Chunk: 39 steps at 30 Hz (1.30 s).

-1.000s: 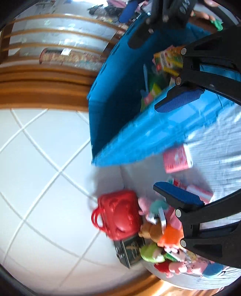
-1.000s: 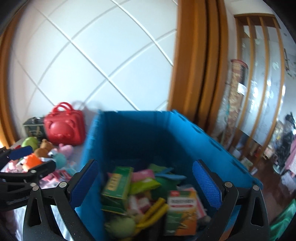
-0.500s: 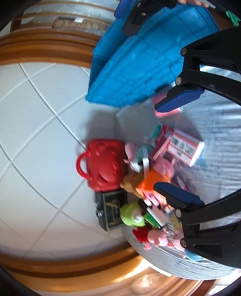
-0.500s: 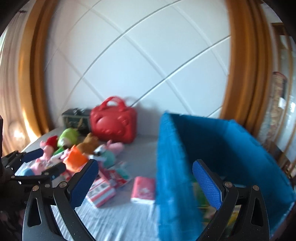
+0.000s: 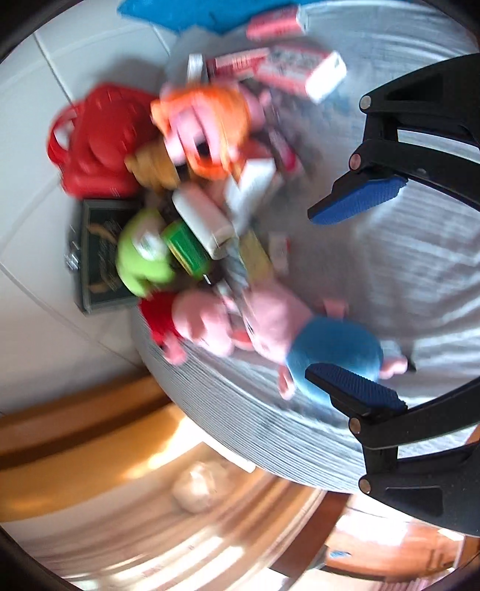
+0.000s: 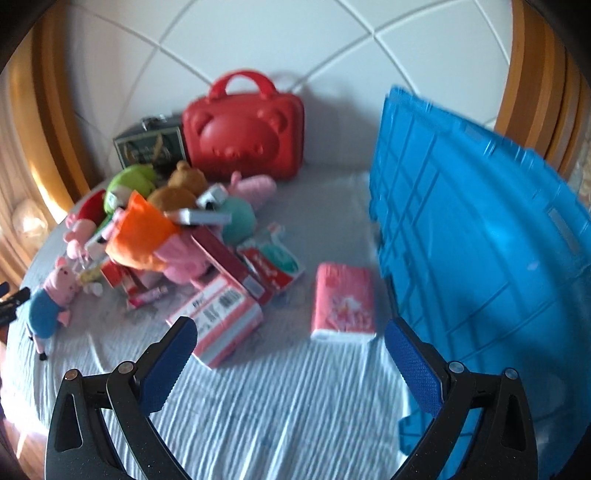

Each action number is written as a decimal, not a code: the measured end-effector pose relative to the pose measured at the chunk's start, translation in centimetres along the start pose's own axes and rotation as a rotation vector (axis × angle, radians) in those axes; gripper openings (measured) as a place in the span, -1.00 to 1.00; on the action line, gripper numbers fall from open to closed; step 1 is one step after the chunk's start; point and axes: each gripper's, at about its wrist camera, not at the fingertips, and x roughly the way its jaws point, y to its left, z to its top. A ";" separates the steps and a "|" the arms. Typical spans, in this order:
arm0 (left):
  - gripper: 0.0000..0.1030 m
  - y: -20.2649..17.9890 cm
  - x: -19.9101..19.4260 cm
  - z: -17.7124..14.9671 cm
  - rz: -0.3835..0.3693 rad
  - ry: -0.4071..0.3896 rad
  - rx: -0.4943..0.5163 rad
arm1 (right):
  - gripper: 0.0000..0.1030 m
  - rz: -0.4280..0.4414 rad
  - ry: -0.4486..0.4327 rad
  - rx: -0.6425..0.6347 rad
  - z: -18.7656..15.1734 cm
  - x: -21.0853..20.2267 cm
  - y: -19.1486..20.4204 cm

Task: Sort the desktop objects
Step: 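Grasp the blue-shirted pig plush with the left tool while right grasps the pink floral tissue pack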

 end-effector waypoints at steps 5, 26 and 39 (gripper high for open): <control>0.50 4.3 5.3 0.1 0.059 0.119 -0.005 | 1.00 -0.049 0.097 0.040 -0.5 5.2 -0.7; 0.74 3.9 15.0 1.2 0.101 0.368 0.104 | 1.00 -0.442 0.056 0.124 -2.0 19.6 -3.8; 0.74 3.9 17.7 1.7 0.040 0.452 0.095 | 1.00 -0.518 0.091 0.181 -3.1 21.5 -3.4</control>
